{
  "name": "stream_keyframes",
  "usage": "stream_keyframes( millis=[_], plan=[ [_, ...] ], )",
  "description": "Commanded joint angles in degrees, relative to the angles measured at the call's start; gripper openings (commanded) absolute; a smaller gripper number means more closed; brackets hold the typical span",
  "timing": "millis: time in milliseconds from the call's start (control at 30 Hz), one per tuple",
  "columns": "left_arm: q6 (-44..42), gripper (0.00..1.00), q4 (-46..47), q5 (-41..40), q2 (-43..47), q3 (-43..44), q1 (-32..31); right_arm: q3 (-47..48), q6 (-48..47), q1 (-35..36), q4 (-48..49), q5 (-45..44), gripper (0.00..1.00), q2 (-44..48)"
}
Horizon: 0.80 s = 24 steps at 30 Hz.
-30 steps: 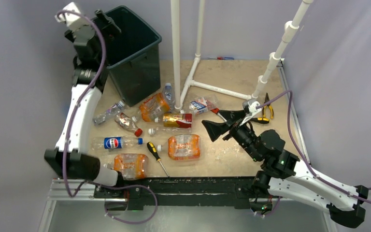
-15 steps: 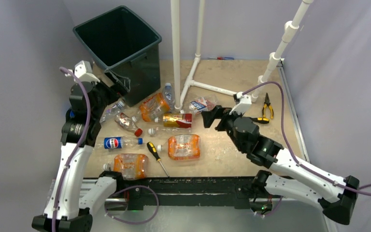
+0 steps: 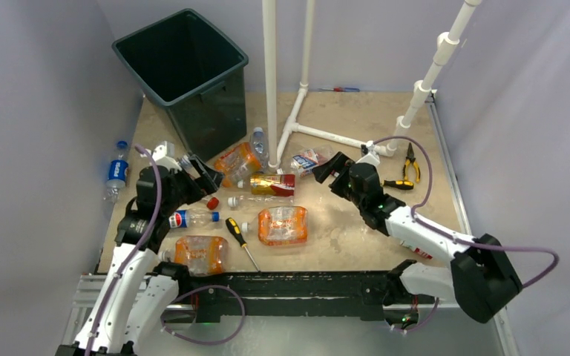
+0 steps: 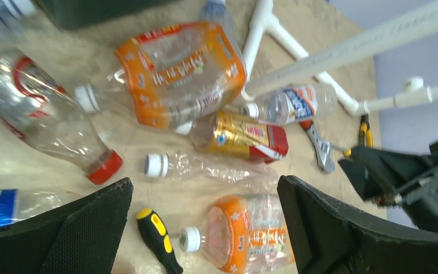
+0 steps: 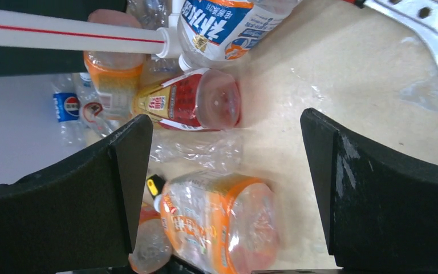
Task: Put the plastic bottles in the bin
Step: Pick up the plastic bottle at the center of the board.
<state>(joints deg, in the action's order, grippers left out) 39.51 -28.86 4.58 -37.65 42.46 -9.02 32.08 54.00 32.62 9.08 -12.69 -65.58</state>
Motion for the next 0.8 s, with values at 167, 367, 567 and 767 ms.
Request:
stream_keyframes(
  millis=[167, 367, 567, 767],
  plan=[
    [3.00, 0.99, 13.70, 8.81, -0.39, -8.80, -4.51, -0.37, 14.14, -1.36, 20.05, -0.03, 0.99, -13.41],
    [1.85, 0.99, 14.83, 9.04, -2.21, -10.24, -5.57, -0.14, 20.46, -1.76, 27.53, -1.49, 0.99, -22.29],
    [0.66, 0.99, 14.04, 6.95, -1.83, -11.67, -6.77, 0.99, 23.96, -2.04, 31.75, -3.55, 0.99, -27.60],
    [0.01, 0.99, 13.20, 5.95, -1.86, -11.03, -7.41, 2.54, 27.16, -2.29, 35.64, -4.99, 0.99, -33.63]
  ],
)
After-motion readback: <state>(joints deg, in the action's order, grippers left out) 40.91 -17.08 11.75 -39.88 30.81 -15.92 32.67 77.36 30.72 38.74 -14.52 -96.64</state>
